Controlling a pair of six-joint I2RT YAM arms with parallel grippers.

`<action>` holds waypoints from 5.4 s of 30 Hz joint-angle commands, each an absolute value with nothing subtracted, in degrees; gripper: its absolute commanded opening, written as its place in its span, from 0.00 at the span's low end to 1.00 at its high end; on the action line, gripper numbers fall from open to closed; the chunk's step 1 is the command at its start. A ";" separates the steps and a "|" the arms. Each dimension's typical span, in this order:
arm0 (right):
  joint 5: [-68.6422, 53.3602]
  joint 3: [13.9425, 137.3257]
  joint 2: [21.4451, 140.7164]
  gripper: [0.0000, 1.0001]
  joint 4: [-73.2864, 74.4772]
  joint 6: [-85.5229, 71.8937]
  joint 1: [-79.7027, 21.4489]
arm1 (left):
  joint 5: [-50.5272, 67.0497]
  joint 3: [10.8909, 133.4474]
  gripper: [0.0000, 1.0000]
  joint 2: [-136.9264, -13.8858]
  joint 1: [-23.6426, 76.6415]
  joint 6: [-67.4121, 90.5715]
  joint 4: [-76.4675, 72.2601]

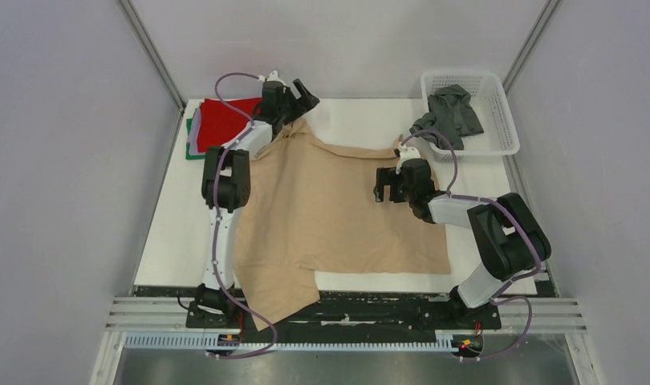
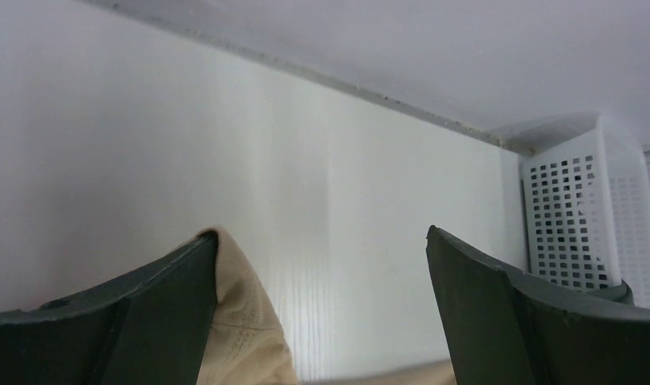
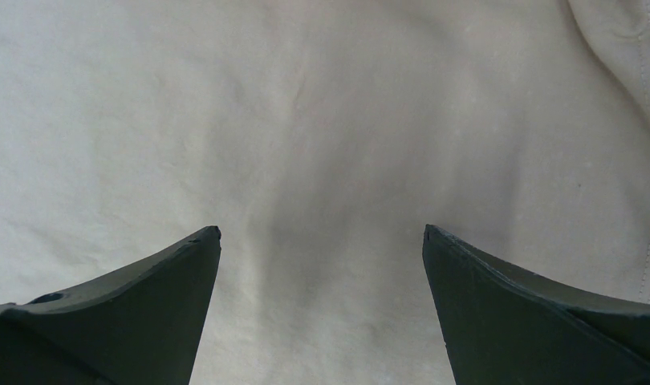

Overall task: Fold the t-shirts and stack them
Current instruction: Flatten out the tshirt

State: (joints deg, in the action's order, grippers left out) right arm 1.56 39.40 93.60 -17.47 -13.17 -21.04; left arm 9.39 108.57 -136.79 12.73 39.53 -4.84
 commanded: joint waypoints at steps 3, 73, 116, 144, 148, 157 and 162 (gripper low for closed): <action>3.51 39.92 93.59 0.98 -17.63 -11.75 -21.09 | 17.95 133.58 1.00 -149.90 13.23 39.35 -0.37; 6.65 44.51 87.47 0.98 -11.69 -9.80 -21.09 | -10.19 84.58 1.00 -103.34 21.49 27.98 19.89; 2.70 74.00 110.61 0.98 -12.10 -3.05 -14.53 | -7.62 69.16 1.00 -99.65 18.86 34.41 13.11; 16.59 52.13 105.51 0.98 -3.43 -14.68 -16.73 | -7.91 92.09 1.00 -124.99 19.32 35.49 21.93; 15.99 52.71 105.85 0.98 -3.58 -14.43 -16.08 | -8.12 100.33 1.00 -130.48 19.28 35.60 26.07; 11.63 55.88 101.38 0.98 -3.63 -12.99 -16.00 | -8.72 120.49 1.00 -139.28 19.13 31.96 34.34; 7.57 53.72 91.89 0.98 -3.51 -13.63 -15.99 | -7.42 120.40 1.00 -131.80 19.82 29.05 37.35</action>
